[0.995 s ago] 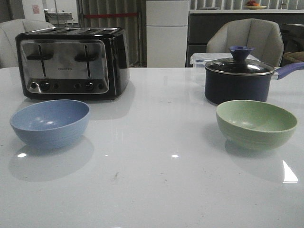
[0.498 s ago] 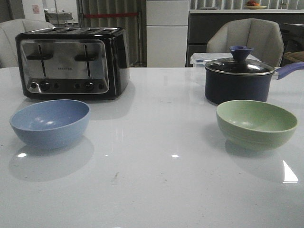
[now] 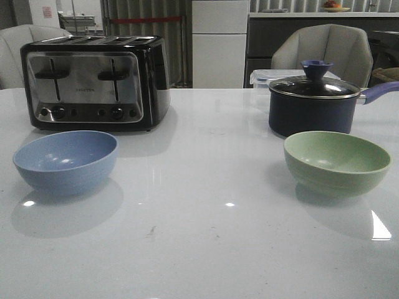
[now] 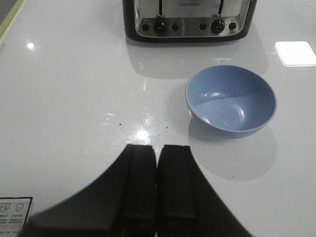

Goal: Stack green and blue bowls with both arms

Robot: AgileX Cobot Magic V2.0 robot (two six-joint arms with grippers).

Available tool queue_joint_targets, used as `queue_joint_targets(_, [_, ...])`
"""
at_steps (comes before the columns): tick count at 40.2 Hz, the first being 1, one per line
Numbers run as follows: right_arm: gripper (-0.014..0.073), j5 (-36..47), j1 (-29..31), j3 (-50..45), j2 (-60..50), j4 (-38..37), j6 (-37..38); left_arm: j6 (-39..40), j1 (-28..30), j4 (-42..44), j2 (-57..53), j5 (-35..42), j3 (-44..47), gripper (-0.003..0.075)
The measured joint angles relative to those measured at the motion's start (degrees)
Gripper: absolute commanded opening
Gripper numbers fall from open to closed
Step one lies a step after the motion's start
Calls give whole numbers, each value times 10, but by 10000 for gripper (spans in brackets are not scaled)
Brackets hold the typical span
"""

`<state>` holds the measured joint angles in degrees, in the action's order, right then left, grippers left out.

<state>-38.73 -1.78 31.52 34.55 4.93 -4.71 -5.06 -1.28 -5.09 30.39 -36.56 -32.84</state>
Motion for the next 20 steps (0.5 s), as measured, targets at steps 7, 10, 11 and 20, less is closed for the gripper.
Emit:
queue_joint_targets(7, [147,-3,0,-1,4,0,0,0,0,-4,1,-1,0,169])
queue_joint_targets(10, [329,-3,0,-1,4,0,0,0,0,-4,1,-3,0,347])
queue_joint_targets(11, [356,-3,0,-1,4,0,0,0,0,-4,1,-3,0,400])
queue_joint_targets(20, [517,-3,0,-1,8,0,0,0,0,-5,1,-3,0,620])
